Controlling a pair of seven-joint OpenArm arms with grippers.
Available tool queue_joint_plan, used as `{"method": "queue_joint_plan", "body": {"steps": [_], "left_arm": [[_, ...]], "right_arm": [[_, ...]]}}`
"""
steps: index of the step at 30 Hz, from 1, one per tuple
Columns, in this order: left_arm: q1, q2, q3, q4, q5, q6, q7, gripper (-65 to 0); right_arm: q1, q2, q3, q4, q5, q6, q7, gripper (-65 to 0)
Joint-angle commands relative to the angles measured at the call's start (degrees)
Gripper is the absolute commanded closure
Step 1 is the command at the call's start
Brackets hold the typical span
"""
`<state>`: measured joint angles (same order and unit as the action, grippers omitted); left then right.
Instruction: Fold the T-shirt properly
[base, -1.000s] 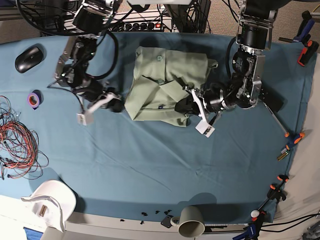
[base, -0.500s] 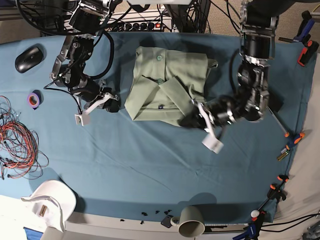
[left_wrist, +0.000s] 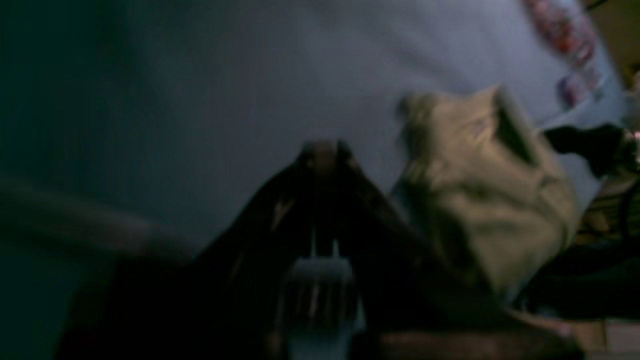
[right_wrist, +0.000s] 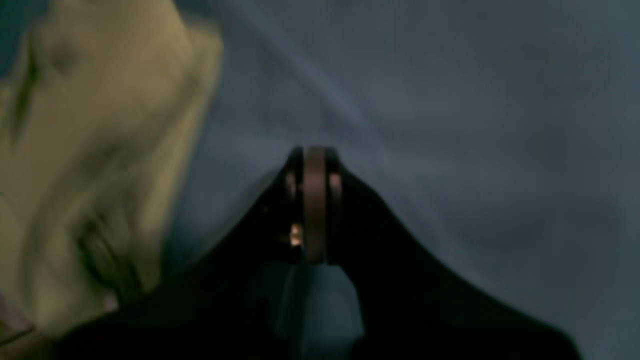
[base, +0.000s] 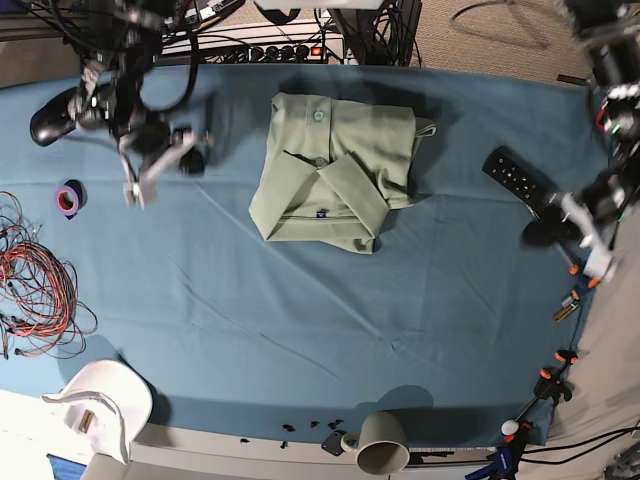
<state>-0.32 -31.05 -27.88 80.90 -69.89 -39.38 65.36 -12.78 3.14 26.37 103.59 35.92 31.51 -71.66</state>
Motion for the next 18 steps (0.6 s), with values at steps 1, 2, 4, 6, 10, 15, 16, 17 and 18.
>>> {"method": "queue_joint_plan", "body": {"steps": [1,2,4,6,10,15,16,17,18], "left_arm": [[1.0,-2.0,-1.6,1.1,-4.1,-0.6,0.2,0.0],[3.3,-2.6,-3.0,1.4,-6.4,-0.6,1.4,0.0],[8.2,-2.9,-6.0,2.6,-10.9,-0.6,4.0,0.0],[13.6,-2.9,-8.8,4.1,-14.6,-0.6,5.9,0.0],[24.6,-2.3,-12.7,7.2,-15.1,-0.6,8.0,0.0],[36.8,-0.3,-13.3,11.3,-15.1,-0.6,9.8,0.0],[38.9,0.3,-13.3,11.9,-15.1,-0.6,9.8,0.0],[40.8,0.8,-13.2,12.1,-15.1,-0.6,9.8,0.0],[42.4,1.3,-13.2,12.1,-15.1,-0.6,9.9,0.0]], "right_arm": [[-1.4,0.5,0.8,2.3,1.7,0.4,0.9,0.0],[-3.4,0.5,1.6,3.6,2.5,0.4,0.5,0.0],[-7.7,0.5,3.3,6.9,4.1,0.4,0.0,0.0],[-12.2,0.5,5.2,10.7,4.8,0.5,-0.1,0.0],[-21.0,0.5,9.4,18.3,6.1,1.3,-0.1,0.0],[-30.5,0.5,13.6,24.3,7.2,1.3,-0.1,0.0],[-32.2,0.5,13.9,24.6,7.2,1.3,-0.1,0.0],[-33.7,0.5,14.1,24.7,7.1,1.3,-0.1,0.0],[-35.0,0.5,14.1,24.6,7.1,1.3,-0.1,0.0]]}}
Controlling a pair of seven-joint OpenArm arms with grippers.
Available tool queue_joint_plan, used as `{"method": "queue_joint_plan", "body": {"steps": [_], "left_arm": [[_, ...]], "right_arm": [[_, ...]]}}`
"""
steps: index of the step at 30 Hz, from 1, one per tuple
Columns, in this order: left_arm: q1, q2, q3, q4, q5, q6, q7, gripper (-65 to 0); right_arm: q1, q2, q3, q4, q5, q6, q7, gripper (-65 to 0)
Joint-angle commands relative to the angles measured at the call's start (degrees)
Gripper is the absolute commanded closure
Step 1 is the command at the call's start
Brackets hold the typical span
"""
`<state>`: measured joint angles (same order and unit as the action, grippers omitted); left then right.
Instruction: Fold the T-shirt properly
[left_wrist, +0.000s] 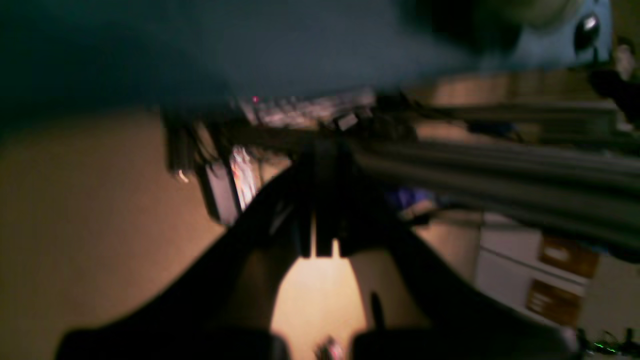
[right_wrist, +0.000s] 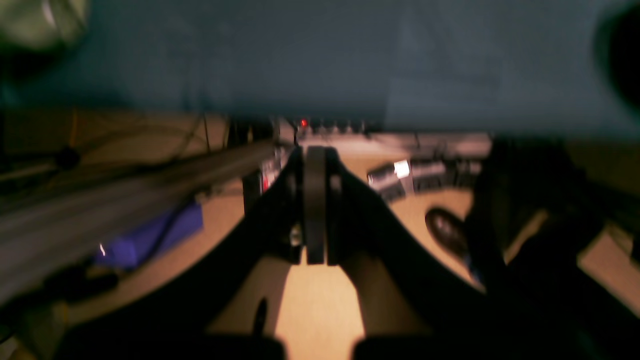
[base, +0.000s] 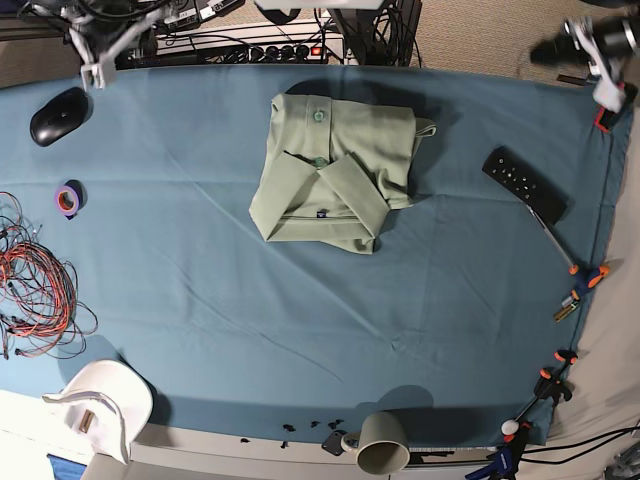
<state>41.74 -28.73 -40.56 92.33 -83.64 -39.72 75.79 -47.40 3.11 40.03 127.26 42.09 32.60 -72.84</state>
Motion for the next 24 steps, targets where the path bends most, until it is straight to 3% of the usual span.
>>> {"method": "queue_joint_plan", "body": {"steps": [1,6,10,13,18,24], "left_arm": [[1.8,-0.6,-0.6,0.7,-1.4,-0.3,-0.6,0.0],[6.3,1.2,-0.4,-0.6,-1.4,-0.3,-0.7,0.0],[7.0,1.3,0.1,-5.5,-1.4,-0.3,-1.0,0.0],[6.6,1.3,3.1,-11.1,0.2,-0.3,-6.7,0.0],[4.5,1.2,15.0,-21.0,16.0,-0.3,-19.0,0.0],[-2.8,1.3,31.2,-34.0,41.2,-0.3,-38.8,0.0]], "right_arm": [[-1.4,0.5,0.4,0.9,1.0,0.2,1.1,0.0],[-3.1,0.5,0.4,0.5,1.0,0.2,1.5,0.0],[-2.9,0.5,0.4,-4.1,0.7,2.6,6.2,0.0],[-1.4,0.9,-0.2,-12.2,0.1,2.5,7.7,0.0],[3.2,2.9,-2.9,-33.7,-0.1,2.6,8.0,0.0],[11.3,7.0,-6.8,-63.4,-0.2,2.5,12.4,0.0]]}}
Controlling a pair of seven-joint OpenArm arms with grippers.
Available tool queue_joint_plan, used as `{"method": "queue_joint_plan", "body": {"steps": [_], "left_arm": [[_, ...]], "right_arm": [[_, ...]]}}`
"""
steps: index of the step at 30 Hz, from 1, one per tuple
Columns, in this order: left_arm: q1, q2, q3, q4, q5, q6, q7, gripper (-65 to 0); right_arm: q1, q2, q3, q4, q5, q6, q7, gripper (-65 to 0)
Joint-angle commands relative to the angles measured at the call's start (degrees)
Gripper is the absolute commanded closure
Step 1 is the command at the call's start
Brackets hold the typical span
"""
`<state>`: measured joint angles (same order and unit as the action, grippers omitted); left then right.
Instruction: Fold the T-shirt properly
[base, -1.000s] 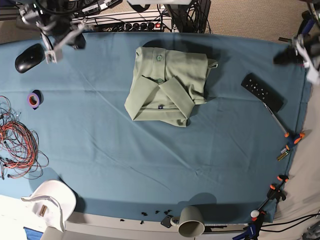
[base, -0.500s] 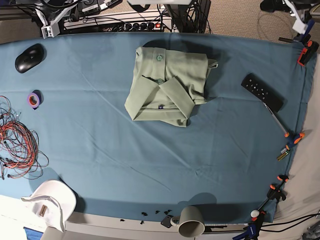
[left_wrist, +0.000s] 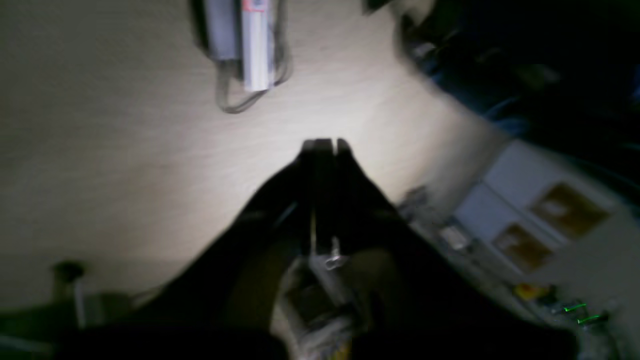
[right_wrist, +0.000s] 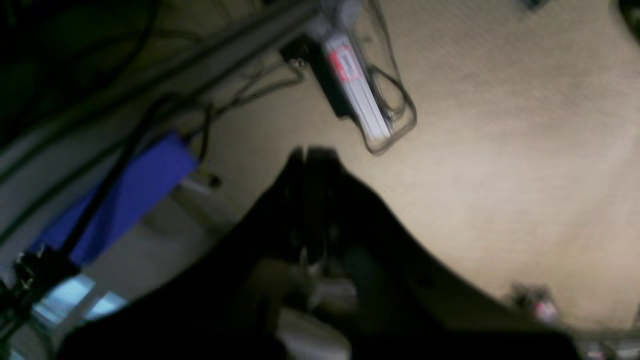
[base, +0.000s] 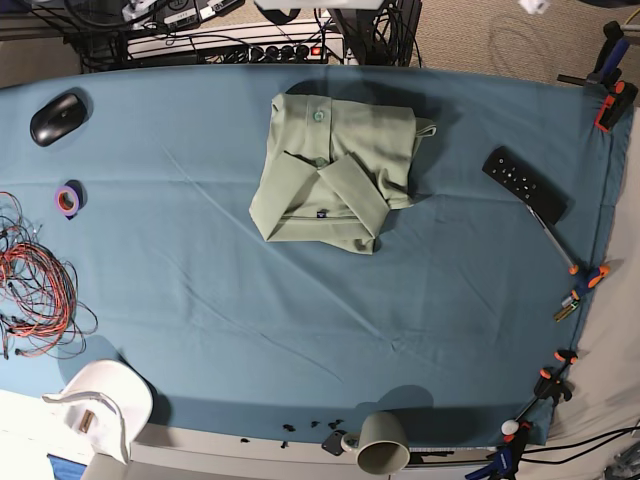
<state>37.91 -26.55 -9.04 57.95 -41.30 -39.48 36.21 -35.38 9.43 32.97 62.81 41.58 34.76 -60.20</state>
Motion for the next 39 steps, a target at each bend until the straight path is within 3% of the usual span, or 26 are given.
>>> {"method": "queue_joint_plan", "body": {"steps": [1,2,6,12,14,17,20,22,26,28,30,34,39], "left_arm": [[-0.5,-0.9,2.0,-1.7,3.5,-0.5,-3.1,0.0],[-2.1,-0.9,4.3,-3.8,8.2,0.4,-7.0,0.0],[-8.4,-0.9,12.1,-11.3,22.9,13.8,-17.2,0.0],[-15.2,-0.2,17.1,-21.3,32.2,27.9,-31.8,0.0],[-17.4,0.9,17.1,-25.0,33.2,31.9,-34.3,0.0],[-21.1,3.2,17.1,-31.2,33.2,35.3,-38.1,0.0],[-24.6,6.3,17.1,-36.2,33.2,35.9,-39.7,0.0],[-26.3,8.7,17.1,-38.0,32.6,35.8,-39.4,0.0],[-28.0,13.4,17.1,-38.4,29.9,35.9,-35.8,0.0],[-28.4,15.0,17.1,-38.4,29.9,36.1,-35.8,0.0],[-28.6,16.0,17.1,-38.4,30.0,36.1,-35.0,0.0],[-29.2,17.3,17.1,-38.4,30.2,36.1,-28.4,0.0],[-29.7,17.6,17.1,-38.5,30.4,36.1,-27.0,0.0]], "right_arm": [[0.8,1.6,-0.4,-3.8,-0.1,0.4,2.1,0.0],[2.4,2.4,-1.2,-8.5,-1.2,0.4,5.0,0.0],[9.0,5.2,-4.7,-24.5,-10.8,0.3,18.0,0.0],[17.0,5.8,-9.1,-36.8,-32.9,-0.3,47.1,0.0],[19.3,5.3,-10.2,-38.4,-41.7,-4.7,54.3,0.0],[22.3,3.9,-11.8,-39.3,-50.4,-13.3,59.0,0.0],[24.5,2.4,-13.0,-39.3,-51.3,-18.5,60.5,0.0],[25.7,1.2,-13.2,-39.3,-51.0,-19.3,59.8,0.0],[26.3,-0.7,-13.2,-39.3,-42.1,-20.6,52.8,0.0],[26.3,-1.4,-13.2,-39.3,-41.0,-22.0,51.6,0.0],[26.1,-1.4,-13.2,-39.3,-41.0,-23.2,50.1,0.0],[26.2,-1.0,-13.2,-39.3,-40.9,-24.0,42.2,0.0],[26.2,-1.0,-13.2,-39.3,-40.9,-24.1,39.5,0.0]]}}
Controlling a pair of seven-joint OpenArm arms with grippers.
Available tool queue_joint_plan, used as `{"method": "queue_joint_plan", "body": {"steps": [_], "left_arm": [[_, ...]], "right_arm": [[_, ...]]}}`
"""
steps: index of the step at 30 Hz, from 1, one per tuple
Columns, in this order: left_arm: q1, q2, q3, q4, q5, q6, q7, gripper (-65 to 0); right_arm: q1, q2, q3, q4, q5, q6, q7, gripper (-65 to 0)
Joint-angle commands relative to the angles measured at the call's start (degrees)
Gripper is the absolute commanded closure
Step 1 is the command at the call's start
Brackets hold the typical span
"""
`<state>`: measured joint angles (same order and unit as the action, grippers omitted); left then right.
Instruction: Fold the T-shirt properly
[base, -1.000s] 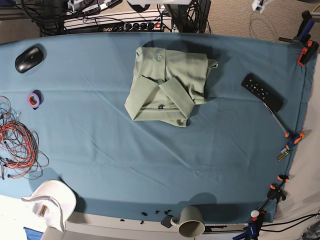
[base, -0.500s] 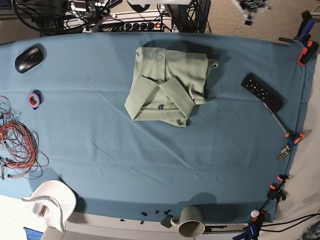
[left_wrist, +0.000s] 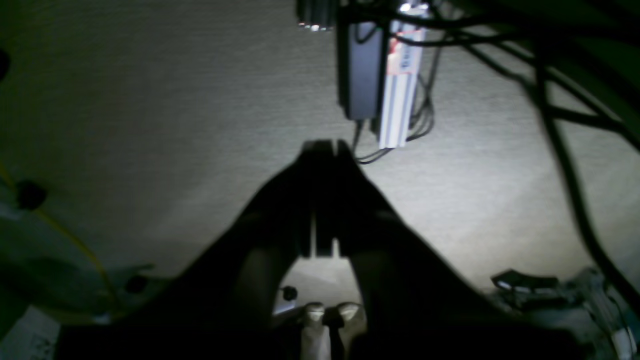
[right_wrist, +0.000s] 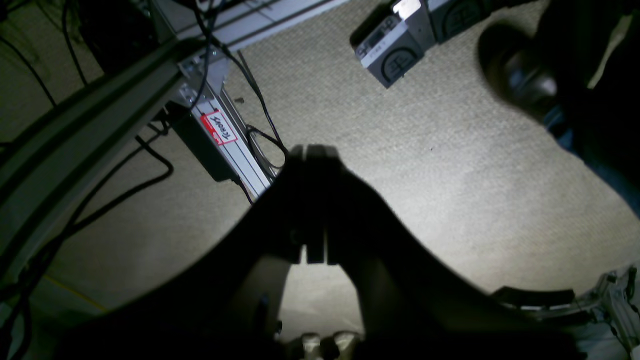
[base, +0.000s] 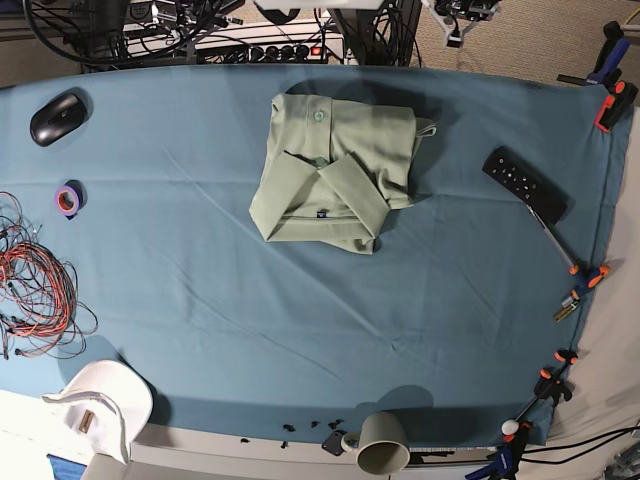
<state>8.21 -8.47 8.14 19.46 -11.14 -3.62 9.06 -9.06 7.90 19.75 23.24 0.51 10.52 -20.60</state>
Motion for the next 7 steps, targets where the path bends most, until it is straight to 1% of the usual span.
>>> {"method": "queue_joint_plan", "body": {"steps": [1,7], "left_arm": [[0.0,-0.5,-0.1,0.0,0.6,0.2,0.2,0.0],[-0.3,-0.4,-0.1,0.0,1.3,0.2,0.0,0.0]], "right_arm": [[-0.2,0.5,0.1,0.3,0.2,0.2,-0.4,0.0],[-0.2,0.5,0.1,0.3,0.1,0.2,0.7,0.0]]}}
